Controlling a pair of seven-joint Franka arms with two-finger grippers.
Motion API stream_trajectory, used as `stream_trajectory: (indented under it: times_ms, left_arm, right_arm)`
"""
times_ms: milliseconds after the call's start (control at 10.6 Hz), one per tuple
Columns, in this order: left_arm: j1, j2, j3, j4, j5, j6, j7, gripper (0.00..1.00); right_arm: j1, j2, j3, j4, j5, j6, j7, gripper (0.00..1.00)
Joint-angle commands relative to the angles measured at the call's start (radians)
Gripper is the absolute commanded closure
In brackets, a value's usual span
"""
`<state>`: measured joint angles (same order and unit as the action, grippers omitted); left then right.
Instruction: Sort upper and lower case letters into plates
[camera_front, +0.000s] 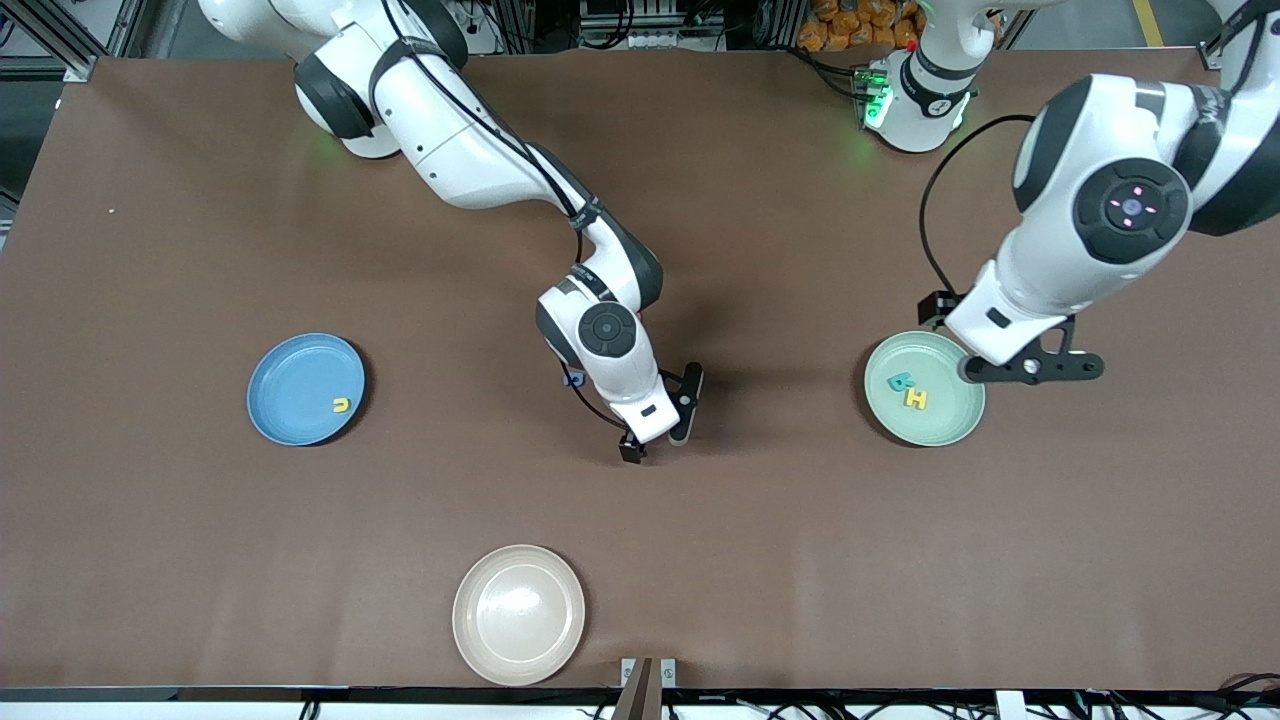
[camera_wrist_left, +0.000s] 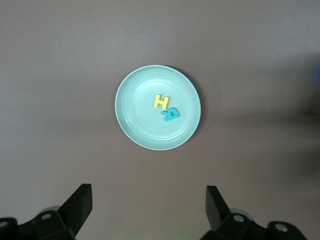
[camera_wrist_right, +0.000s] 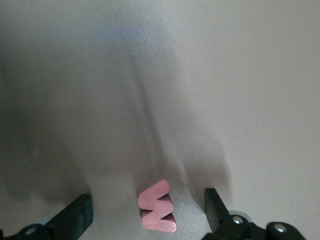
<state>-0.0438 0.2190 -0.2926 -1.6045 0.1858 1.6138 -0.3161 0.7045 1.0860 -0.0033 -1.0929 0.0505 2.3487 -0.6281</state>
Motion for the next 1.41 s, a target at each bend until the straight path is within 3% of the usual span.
stream_trajectory:
  times_ms: [0, 188, 1221, 1315]
  left_arm:
    - [-0.010, -0.033, 0.006, -0.003, -0.025, -0.018, 0.006, 0.00]
    - [-0.018, -0.038, 0.004, -0.003, -0.029, -0.018, 0.006, 0.00]
    - [-0.050, -0.044, -0.003, -0.002, -0.088, -0.017, -0.003, 0.00]
    - [-0.050, -0.044, -0.003, 0.000, -0.088, -0.017, -0.003, 0.00]
  right_arm:
    - [-0.003, 0.035, 0.005, 0.039, 0.043, 0.006, 0.011, 0.00]
    - [-0.017, 0.032, 0.034, 0.039, 0.043, -0.002, 0.011, 0.00]
    - [-0.037, 0.023, 0.036, 0.042, 0.043, -0.035, 0.007, 0.00]
    - [-0.034, 0.023, 0.036, 0.042, 0.043, -0.035, 0.005, 0.76]
